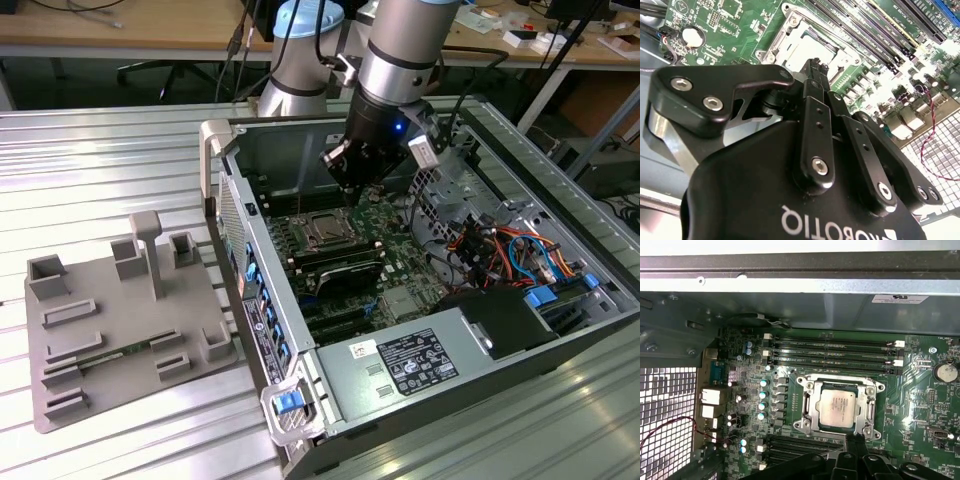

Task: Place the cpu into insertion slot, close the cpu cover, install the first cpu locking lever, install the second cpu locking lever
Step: 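Install the first cpu locking lever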

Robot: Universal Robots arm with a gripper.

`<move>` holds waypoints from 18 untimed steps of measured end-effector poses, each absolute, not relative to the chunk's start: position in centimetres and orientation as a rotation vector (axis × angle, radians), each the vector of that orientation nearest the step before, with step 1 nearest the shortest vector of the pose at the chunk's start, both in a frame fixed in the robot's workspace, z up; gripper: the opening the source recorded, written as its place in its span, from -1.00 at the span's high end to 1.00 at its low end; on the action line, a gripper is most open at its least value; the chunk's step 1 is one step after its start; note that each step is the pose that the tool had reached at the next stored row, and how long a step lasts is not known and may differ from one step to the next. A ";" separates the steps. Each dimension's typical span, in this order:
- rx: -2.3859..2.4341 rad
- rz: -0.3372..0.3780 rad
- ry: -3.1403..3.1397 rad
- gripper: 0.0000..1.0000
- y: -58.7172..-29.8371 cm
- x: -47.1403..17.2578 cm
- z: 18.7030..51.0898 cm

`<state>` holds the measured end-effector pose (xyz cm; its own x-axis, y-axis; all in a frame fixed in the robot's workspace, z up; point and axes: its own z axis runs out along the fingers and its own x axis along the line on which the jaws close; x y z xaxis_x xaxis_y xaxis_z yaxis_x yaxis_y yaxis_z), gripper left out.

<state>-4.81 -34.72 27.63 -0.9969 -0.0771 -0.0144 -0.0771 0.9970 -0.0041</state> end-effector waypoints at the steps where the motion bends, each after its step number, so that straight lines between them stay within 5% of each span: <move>1: -0.121 -0.005 3.125 0.79 -34.7 -4.8 27.6; 18: -0.121 -0.005 3.125 0.79 -34.7 -6.1 27.6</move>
<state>-6.07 -34.72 27.63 -0.9969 -0.0771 -0.0144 -0.0771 0.9970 -0.0040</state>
